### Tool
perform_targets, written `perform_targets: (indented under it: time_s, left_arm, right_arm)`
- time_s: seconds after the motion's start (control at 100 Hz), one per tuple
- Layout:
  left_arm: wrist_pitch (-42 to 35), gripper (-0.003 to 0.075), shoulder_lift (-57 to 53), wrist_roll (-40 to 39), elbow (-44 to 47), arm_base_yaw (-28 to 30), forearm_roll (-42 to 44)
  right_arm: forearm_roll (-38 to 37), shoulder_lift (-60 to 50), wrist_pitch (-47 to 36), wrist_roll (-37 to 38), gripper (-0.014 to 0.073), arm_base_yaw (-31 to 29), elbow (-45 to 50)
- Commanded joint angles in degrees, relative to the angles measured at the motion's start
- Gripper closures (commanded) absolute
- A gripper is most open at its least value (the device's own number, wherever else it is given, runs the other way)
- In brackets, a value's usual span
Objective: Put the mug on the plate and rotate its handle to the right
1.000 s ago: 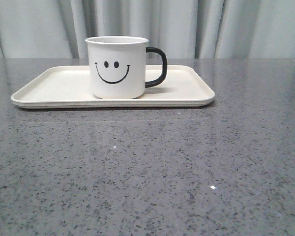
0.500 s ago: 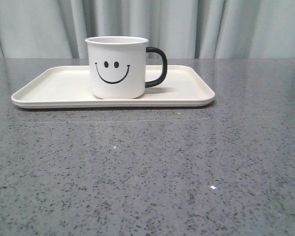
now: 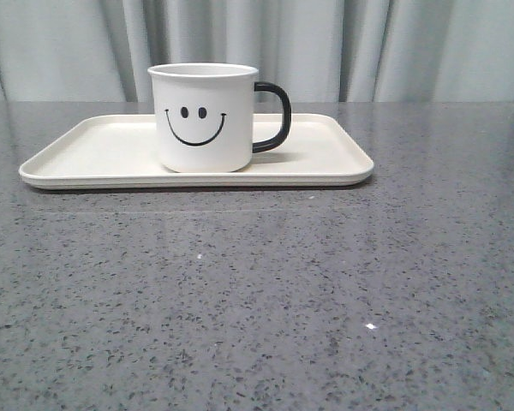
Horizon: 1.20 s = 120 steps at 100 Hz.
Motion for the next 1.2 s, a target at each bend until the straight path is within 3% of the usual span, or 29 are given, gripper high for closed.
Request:
perform_targets:
  time_s: [0.0, 0.64, 0.79, 1.02, 1.19]
  left_arm:
    - [-4.1, 0.0740, -1.7, -0.6, 0.4, -0.2, -0.1]
    - [-4.1, 0.0740, -1.7, -0.6, 0.4, -0.2, -0.1]
    - [-4.1, 0.0740, -1.7, -0.6, 0.4, -0.2, -0.1]
    - [-4.1, 0.0740, -1.7, -0.6, 0.4, -0.2, -0.1]
    - [-4.1, 0.0740, -1.7, -0.6, 0.4, -0.2, -0.1]
  right_arm:
    - [-1.6, -0.3, -3.7, 0.0, 0.0659, -0.4, -1.5]
    - [-2.0, -4.2, -4.0, -1.2, 0.0659, -0.8, 1.5]
    - [2.0, -15.2, -7.9, -1.2, 0.0659, -7.0, 8.3]
    - [6.1, -32.1, -21.2, -1.9, 0.0659, -18.8, 21.0]
    - [15.5, -40.5, -23.7, -12.3, 0.0659, -22.8, 28.8]
